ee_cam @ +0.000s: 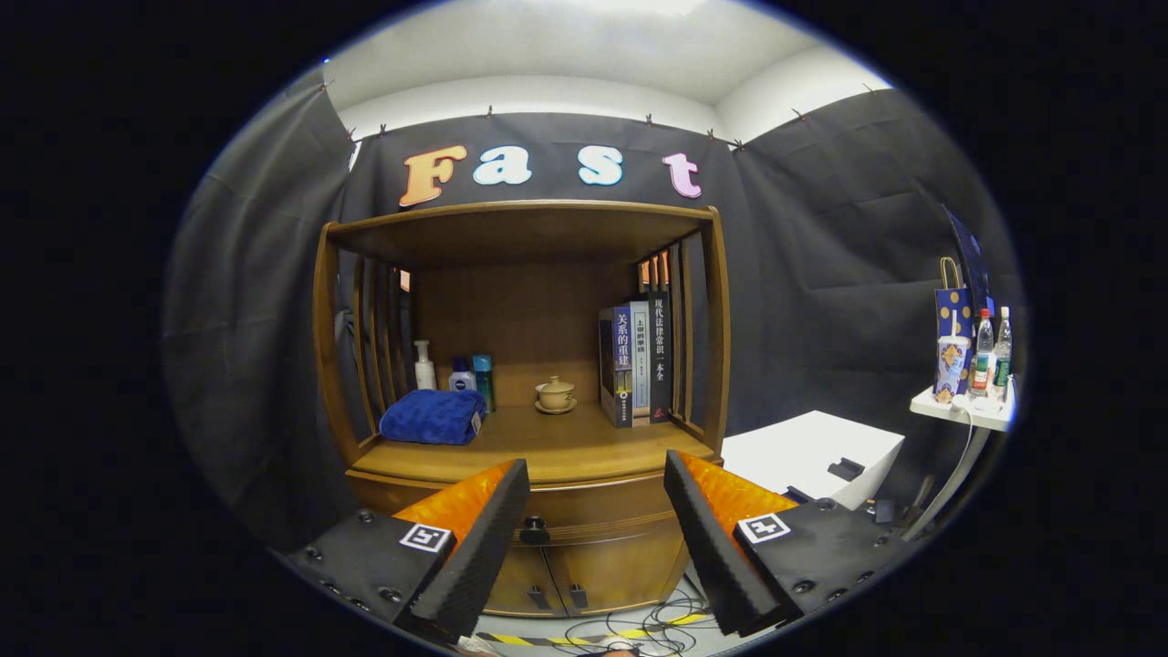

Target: Pull open the drawer, take out the items inside it, and place them on the countertop above the cabinet.

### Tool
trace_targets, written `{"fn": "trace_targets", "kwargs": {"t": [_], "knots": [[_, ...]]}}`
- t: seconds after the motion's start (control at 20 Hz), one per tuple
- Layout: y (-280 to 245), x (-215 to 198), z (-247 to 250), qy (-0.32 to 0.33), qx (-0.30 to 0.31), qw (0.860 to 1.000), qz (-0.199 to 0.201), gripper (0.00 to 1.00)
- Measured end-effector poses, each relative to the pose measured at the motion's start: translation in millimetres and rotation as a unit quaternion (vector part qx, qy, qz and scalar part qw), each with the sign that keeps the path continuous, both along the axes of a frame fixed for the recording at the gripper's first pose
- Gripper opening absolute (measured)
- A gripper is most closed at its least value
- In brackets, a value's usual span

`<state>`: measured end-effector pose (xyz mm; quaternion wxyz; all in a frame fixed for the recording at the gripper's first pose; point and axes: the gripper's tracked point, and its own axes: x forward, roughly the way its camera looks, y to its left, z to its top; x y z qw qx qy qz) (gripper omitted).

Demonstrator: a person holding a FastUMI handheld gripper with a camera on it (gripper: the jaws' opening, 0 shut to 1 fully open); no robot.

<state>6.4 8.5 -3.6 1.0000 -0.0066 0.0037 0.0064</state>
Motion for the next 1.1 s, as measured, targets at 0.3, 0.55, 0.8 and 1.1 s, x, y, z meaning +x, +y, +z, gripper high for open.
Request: {"fn": "trace_targets", "kwargs": {"t": [0.3,0.55,0.8,1.1], "knots": [[4.7,12.8,-15.2,0.0,0.007,1.0,0.004,0.98],[14.1,40.3,-49.3,0.007,0.022,1.0,0.02,0.98],[11.5,73.4,-90.4,0.019,-0.001,1.0,0.023,0.98],[31.7,106.5,-152.8,0.077,-0.007,0.996,0.053,0.99]]}}
